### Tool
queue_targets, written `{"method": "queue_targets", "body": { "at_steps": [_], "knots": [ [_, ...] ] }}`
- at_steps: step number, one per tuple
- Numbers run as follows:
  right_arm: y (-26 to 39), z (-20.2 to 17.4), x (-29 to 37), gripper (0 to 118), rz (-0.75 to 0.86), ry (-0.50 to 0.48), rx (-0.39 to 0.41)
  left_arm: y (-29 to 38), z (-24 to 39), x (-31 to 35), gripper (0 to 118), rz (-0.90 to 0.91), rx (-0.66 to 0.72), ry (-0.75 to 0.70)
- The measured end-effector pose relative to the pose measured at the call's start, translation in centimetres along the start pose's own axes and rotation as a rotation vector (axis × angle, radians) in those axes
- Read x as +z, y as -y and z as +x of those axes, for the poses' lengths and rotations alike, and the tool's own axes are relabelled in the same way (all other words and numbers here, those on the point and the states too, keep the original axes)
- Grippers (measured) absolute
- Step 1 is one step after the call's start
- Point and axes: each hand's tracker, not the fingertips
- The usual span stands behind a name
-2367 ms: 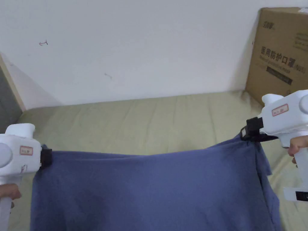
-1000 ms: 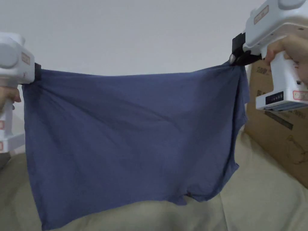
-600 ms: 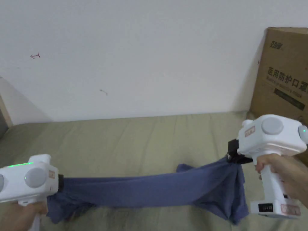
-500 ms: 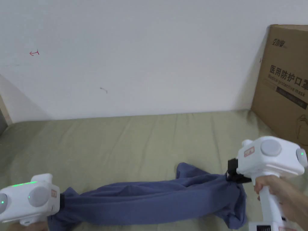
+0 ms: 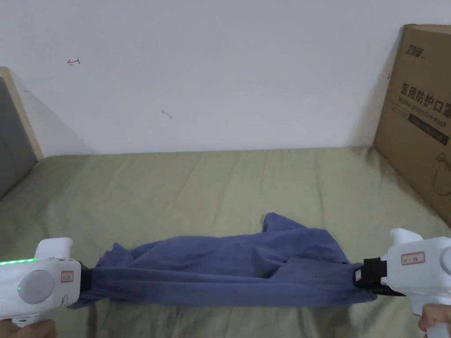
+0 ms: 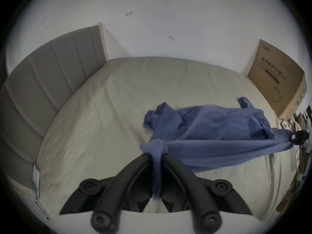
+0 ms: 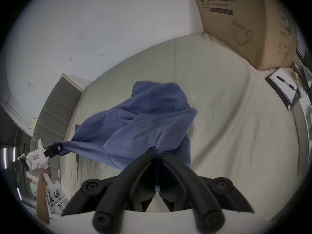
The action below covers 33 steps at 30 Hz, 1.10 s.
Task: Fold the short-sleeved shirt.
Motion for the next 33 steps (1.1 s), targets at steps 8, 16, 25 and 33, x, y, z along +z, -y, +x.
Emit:
{"method": "queue_targets", "body": {
  "at_steps": [8,16,25,33],
  "knots": [
    [15.1,0.0,7.9,1,-0.016,-0.016,0.037,13.1,-4.4,9.4,3,-0.018,0.014,-0.008],
    [26.5,2.5,10.8,1,-0.093,-0.006,0.006,23.7,-6.7,15.0,3,-0.046,0.031,-0.011],
    [31.1,2.9,11.7,2,-0.031,0.012,0.03,27.6,-7.2,15.2,5,-0.033,0.014,-0.001],
    [30.6,1.1,13.5,104,0.06,-0.005,0.052,27.9,-7.1,18.9,115,0.015,0.069,0.153]
  ]
}}
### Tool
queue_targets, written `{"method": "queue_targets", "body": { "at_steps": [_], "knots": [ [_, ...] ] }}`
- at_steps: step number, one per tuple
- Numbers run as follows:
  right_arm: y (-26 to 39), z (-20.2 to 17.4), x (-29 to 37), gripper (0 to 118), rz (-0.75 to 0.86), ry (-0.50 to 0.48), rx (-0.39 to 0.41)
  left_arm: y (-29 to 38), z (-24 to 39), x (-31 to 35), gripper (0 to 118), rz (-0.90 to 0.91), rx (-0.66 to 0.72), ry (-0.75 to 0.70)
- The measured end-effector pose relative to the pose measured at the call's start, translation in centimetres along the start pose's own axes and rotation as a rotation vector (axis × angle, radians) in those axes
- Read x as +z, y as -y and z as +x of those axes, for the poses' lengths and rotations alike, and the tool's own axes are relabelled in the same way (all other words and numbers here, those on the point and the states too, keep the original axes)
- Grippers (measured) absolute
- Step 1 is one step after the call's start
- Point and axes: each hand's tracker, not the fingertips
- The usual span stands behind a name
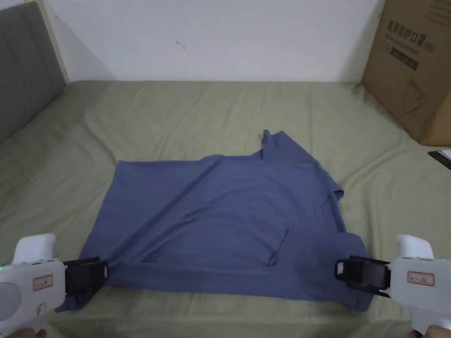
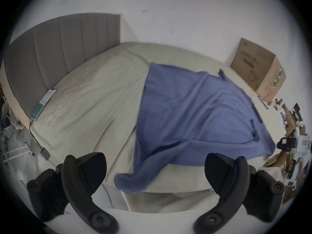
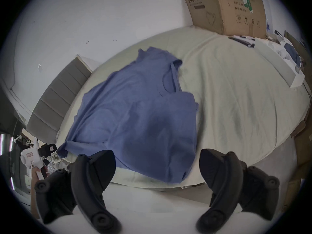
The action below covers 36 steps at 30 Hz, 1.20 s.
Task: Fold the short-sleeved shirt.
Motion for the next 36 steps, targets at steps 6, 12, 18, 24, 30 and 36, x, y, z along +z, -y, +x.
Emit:
{"method": "queue_targets", "body": {
  "at_steps": [6,12,18,24,30,36],
  "knots": [
    [0.7,-3.1,4.4,22,0.139,-0.168,-0.028,2.7,0.5,4.0,39,0.013,-0.01,0.013],
    [2.6,-4.6,3.3,0,0.109,-0.147,0.01,5.5,0.5,3.6,0,-0.023,-0.049,-0.079],
    [3.6,-4.4,1.6,0,0.06,-0.12,0.034,4.6,-0.5,2.8,19,0.073,-0.05,-0.162],
    [4.4,-3.0,1.1,0,0.028,-0.127,-0.034,2.5,-1.0,-1.0,111,0.04,-0.076,-0.209],
    [5.0,-1.2,1.4,0,0.02,-0.056,-0.06,2.8,-0.2,-3.6,0,-0.093,-0.134,-0.21],
    [4.4,0.4,0.5,111,-0.002,0.049,-0.089,1.7,-0.4,-3.3,0,-0.061,-0.077,-0.173]
  ]
}}
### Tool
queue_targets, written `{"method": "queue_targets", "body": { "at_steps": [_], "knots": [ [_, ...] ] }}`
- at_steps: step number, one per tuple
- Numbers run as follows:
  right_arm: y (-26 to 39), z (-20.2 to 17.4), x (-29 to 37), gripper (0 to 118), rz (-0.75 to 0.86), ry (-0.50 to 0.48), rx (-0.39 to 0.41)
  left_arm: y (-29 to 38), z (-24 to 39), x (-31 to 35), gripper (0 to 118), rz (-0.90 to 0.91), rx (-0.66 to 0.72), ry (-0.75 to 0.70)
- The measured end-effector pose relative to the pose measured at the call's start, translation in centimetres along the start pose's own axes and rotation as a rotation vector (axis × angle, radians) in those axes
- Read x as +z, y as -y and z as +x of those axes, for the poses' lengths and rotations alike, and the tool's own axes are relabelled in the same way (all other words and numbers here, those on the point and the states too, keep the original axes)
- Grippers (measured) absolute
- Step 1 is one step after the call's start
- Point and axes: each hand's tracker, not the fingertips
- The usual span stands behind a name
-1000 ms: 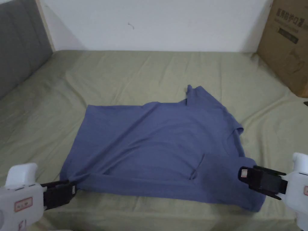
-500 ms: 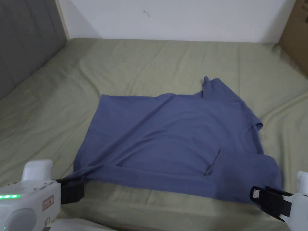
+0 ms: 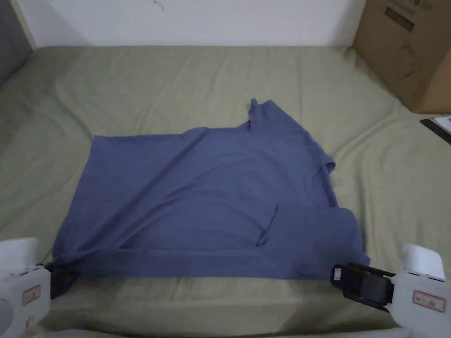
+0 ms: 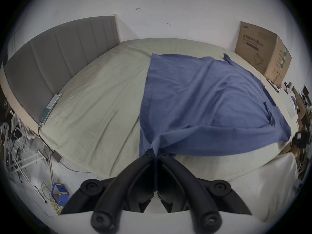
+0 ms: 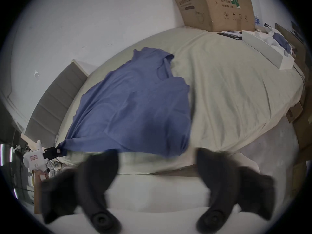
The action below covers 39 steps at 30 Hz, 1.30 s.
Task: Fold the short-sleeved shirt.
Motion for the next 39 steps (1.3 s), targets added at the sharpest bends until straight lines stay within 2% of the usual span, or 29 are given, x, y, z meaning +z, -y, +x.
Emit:
{"method": "queue_targets", "body": {
  "at_steps": [3,4,6,7,8,9,10,11,13,15,21,27,32,34,36,37,38,39],
  "knots": [
    [-0.7,0.8,-0.7,108,0.018,0.009,-0.023,0.0,-0.7,0.0,0,0.003,0.052,0.012],
    [-1.1,1.2,-1.3,108,0.005,0.025,-0.053,0.0,-0.8,0.0,0,0.0,0.053,0.011],
    [-1.5,2.2,-2.6,107,0.004,-0.015,-0.125,0.1,-0.6,0.1,0,-0.003,0.054,0.009],
    [-1.6,2.6,-3.3,104,-0.004,-0.008,-0.155,0.2,-0.6,0.1,0,-0.004,0.06,0.007],
    [-1.8,2.8,-3.9,90,-0.016,0.007,-0.152,0.2,-0.6,0.0,0,-0.009,0.063,0.011],
    [-1.9,2.7,-4.3,66,-0.028,0.058,-0.157,0.2,-0.6,0.0,0,-0.013,0.063,0.012],
    [-1.9,2.4,-4.4,36,-0.021,0.085,-0.131,0.2,-0.4,0.0,0,-0.017,0.057,0.01],
    [-1.8,2.1,-4.5,15,-0.01,0.071,-0.093,0.2,-0.4,0.1,0,-0.02,0.052,0.009],
    [-1.9,1.6,-4.5,6,-0.027,0.013,-0.073,0.1,-0.5,0.2,0,-0.016,0.053,0.01],
    [-2.1,0.9,-4.3,5,-0.026,0.056,-0.057,0.0,-0.6,0.2,0,-0.02,0.057,0.012],
    [-4.9,-0.8,-1.8,4,0.037,0.06,0.061,-1.7,0.0,1.6,0,0.0,0.035,-0.001],
    [-10.7,-2.4,-2.9,4,0.098,0.058,0.105,-7.3,0.9,0.0,0,0.047,0.0,-0.005],
    [-14.7,-2.2,-8.7,4,0.073,0.112,0.066,-11.5,2.1,-4.5,0,0.017,-0.038,-0.017],
    [-15.2,-2.6,-10.8,4,0.05,0.133,0.081,-12.5,2.4,-6.5,0,-0.029,-0.046,-0.013],
    [-15.5,-2.6,-12.3,4,0.021,0.146,0.051,-12.9,2.5,-7.9,1,-0.054,-0.035,-0.012],
    [-15.7,-1.7,-13.7,4,0.023,0.144,0.051,-13.0,2.4,-8.4,3,-0.065,-0.035,-0.018],
    [-15.6,-1.5,-14.4,5,0.028,0.158,0.049,-12.9,2.3,-8.8,19,-0.077,-0.029,-0.024],
    [-15.6,-1.5,-14.8,7,0.027,0.171,0.056,-12.8,2.1,-9.1,44,-0.089,-0.031,-0.036]
  ]
}}
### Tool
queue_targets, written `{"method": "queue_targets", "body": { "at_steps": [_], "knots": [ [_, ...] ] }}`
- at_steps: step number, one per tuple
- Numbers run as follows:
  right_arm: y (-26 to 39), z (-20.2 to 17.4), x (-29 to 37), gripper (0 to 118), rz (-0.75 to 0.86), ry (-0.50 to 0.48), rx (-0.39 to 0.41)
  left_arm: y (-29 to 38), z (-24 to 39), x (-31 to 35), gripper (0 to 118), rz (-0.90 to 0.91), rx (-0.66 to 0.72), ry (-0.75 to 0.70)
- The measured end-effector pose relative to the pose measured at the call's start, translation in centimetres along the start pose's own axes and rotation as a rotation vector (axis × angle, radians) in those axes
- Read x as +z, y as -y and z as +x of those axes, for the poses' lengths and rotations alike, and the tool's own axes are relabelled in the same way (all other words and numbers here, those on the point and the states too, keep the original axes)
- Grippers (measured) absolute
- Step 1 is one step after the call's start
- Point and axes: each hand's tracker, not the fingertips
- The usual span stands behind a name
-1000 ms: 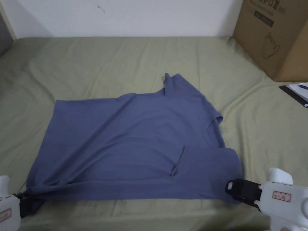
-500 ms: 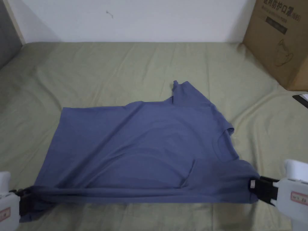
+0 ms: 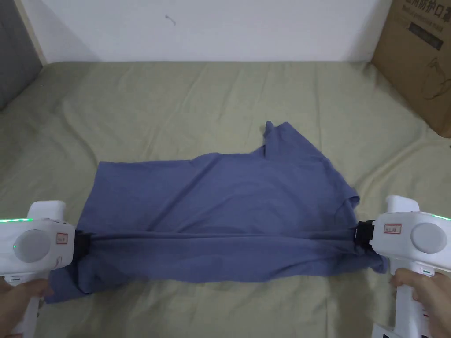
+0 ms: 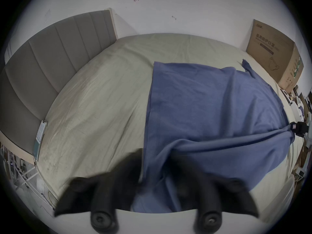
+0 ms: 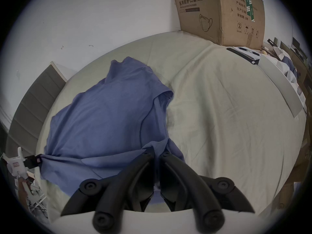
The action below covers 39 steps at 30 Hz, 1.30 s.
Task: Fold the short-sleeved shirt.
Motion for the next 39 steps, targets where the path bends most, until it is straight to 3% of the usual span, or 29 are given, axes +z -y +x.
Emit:
{"method": "queue_targets", "body": {
  "at_steps": [1,2,3,4,5,8,10,13,14,16,18,20,21,22,23,24,27,30,32,34,35,36,37,38,39],
  "knots": [
    [0.0,0.0,-0.1,22,-0.007,0.011,0.01,0.1,-0.3,0.1,73,-0.01,0.003,-0.004],
    [-0.1,0.1,0.2,56,-0.011,0.016,0.019,0.4,-0.7,0.5,103,-0.008,0.015,0.003],
    [0.0,0.3,0.5,85,-0.014,-0.004,0.026,0.5,-1.1,0.9,111,0.015,0.04,0.027],
    [0.2,0.3,0.9,100,-0.011,-0.011,0.025,0.9,-1.6,1.9,112,0.059,0.076,0.055],
    [0.3,0.4,1.6,102,0.001,-0.016,0.022,1.3,-2.2,2.7,112,0.069,0.104,0.071],
    [1.2,1.0,4.6,98,0.062,-0.045,0.01,3.0,-3.6,5.1,112,0.069,0.172,0.078],
    [2.4,1.0,7.7,85,0.108,-0.101,0.008,4.9,-4.2,7.1,101,0.068,0.176,0.083],
    [5.2,0.6,11.2,19,0.132,-0.117,0.03,8.0,-3.9,9.1,14,0.081,0.168,0.093],
    [6.2,0.5,12.0,6,0.13,-0.116,0.036,9.0,-3.8,9.4,2,0.079,0.165,0.091],
    [8.1,0.5,12.8,0,0.088,-0.129,0.011,10.8,-3.4,9.7,0,0.081,0.177,0.09],
    [9.7,1.1,12.5,0,0.046,-0.185,-0.024,11.7,-2.9,9.7,0,0.062,0.177,0.125],
    [10.9,1.1,12.5,0,0.034,-0.179,-0.02,11.9,-2.5,9.2,1,0.065,0.175,0.133],
    [11.6,0.9,12.5,0,0.032,-0.169,-0.019,11.6,-2.4,8.9,11,0.071,0.174,0.136],
    [11.9,0.9,12.2,0,0.02,-0.151,-0.02,11.2,-2.4,8.7,37,0.092,0.189,0.152],
    [12.2,1.1,12.1,0,0.014,-0.152,-0.021,10.7,-2.6,8.3,77,0.109,0.213,0.18],
    [12.5,1.2,12.0,0,0.008,-0.15,-0.033,10.0,-2.8,7.8,92,0.109,0.233,0.211],
    [12.9,1.5,12.0,0,-0.006,-0.142,-0.058,8.5,-2.9,5.3,103,0.105,0.274,0.226],
    [12.9,1.6,12.2,0,-0.006,-0.136,-0.063,7.5,-2.5,2.2,100,0.008,0.28,0.178],
    [12.7,1.8,11.9,0,-0.008,-0.129,-0.065,7.2,-2.0,1.0,81,-0.088,0.249,0.165],
    [12.2,1.9,11.1,0,-0.003,-0.13,-0.076,6.9,-1.6,1.7,74,-0.05,0.211,0.132],
    [11.8,1.9,10.6,0,0.001,-0.124,-0.087,7.0,-1.5,1.9,59,-0.034,0.192,0.107],
    [11.3,2.0,9.9,10,0.004,-0.122,-0.092,7.0,-1.7,1.9,51,-0.038,0.194,0.072],
    [10.5,2.1,9.1,31,0.003,-0.115,-0.09,7.0,-2.1,2.1,45,-0.036,0.213,0.101],
    [9.7,1.7,8.7,70,-0.002,-0.094,-0.077,7.0,-2.3,2.3,34,-0.027,0.233,0.116],
    [9.0,1.7,7.7,94,-0.007,-0.07,-0.057,7.2,-2.4,2.6,25,-0.024,0.236,0.117]
  ]
}}
